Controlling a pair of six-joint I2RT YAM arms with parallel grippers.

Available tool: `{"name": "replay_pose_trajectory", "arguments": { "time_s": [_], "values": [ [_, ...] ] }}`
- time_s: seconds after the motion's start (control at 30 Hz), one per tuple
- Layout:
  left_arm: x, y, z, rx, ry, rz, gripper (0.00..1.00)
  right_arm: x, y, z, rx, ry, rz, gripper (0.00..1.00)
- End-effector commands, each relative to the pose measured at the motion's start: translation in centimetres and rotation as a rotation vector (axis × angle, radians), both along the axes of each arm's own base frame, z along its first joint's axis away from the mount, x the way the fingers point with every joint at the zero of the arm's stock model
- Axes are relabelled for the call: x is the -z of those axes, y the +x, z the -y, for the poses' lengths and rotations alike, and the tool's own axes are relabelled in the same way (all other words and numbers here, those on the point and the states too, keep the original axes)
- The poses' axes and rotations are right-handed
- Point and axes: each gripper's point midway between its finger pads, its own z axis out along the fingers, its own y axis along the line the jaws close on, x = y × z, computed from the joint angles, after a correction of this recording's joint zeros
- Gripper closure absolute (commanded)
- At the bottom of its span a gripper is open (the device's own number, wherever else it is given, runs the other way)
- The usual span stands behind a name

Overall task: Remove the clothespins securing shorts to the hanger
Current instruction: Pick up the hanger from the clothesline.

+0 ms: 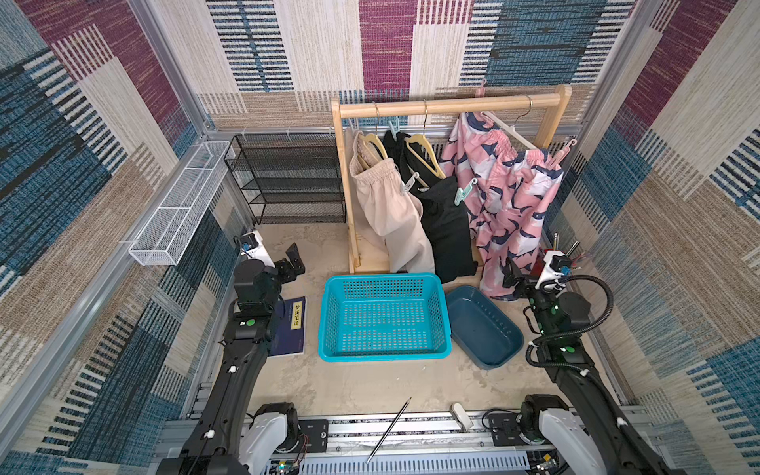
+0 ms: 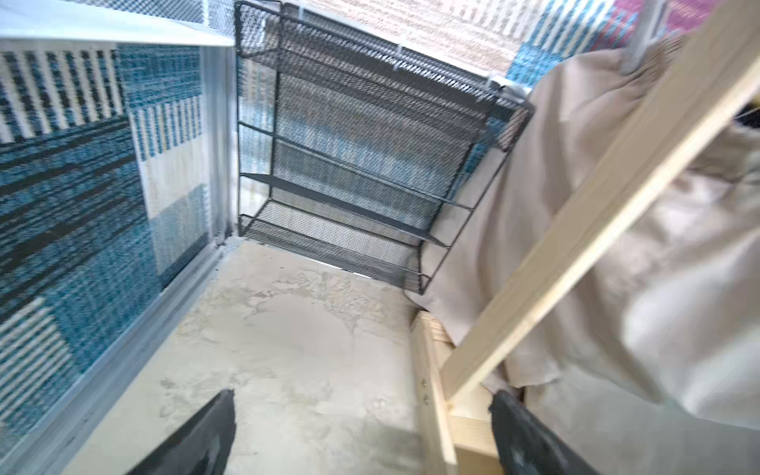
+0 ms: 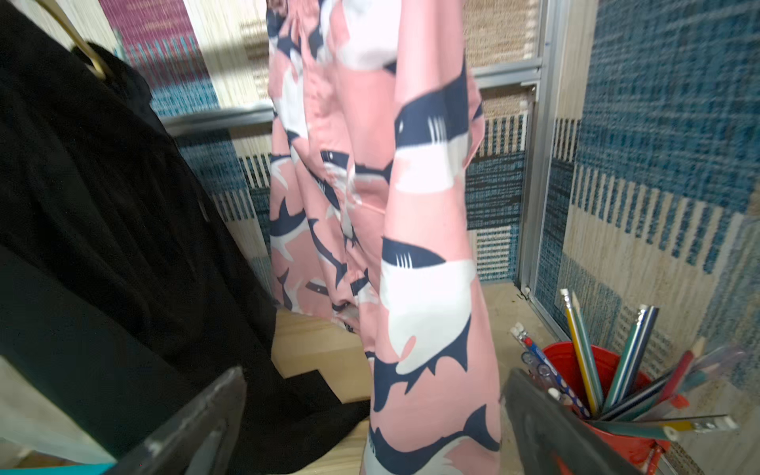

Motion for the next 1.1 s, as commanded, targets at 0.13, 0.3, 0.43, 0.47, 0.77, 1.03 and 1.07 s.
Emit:
{"name": "replay_pose_trajectory", "arguments": {
  "time_s": [0.13, 0.3, 0.43, 0.47, 0.77, 1.03, 1.07],
  "values": [
    [-1.0, -2.7, 6.0, 0.328, -0.147, -0.145, 0.01, -0.7, -0.4, -3.1, -0.179, 0.141, -0.19, 0.01],
    [-0.9, -3.4, 6.0, 0.325, -0.154, -0.177, 0.01, -3.2, 0.2, -7.1, -0.306, 0.107, -0.236, 0.01],
    [-0.4, -3.3, 5.9, 0.317, -0.16, -0.211, 0.01, -5.6, 0.6, -10.8, -0.378, 0.068, -0.255, 0.01],
    [-0.2, -3.1, 5.9, 0.317, -0.164, -0.224, 0.01, -6.1, 0.7, -11.8, -0.389, 0.048, -0.258, 0.01],
    [0.7, -2.7, 6.1, 0.324, -0.186, -0.26, 0.01, -9.6, 0.0, -18.5, -0.511, -0.077, -0.235, 0.01],
    [0.6, -2.2, 6.2, 0.327, -0.196, -0.262, 0.01, -9.8, -0.6, -23.1, -0.567, -0.167, -0.225, 0.01],
    [0.7, -2.2, 6.3, 0.328, -0.199, -0.264, 0.01, -10.0, -0.7, -23.6, -0.585, -0.173, -0.215, 0.01]
  ]
}}
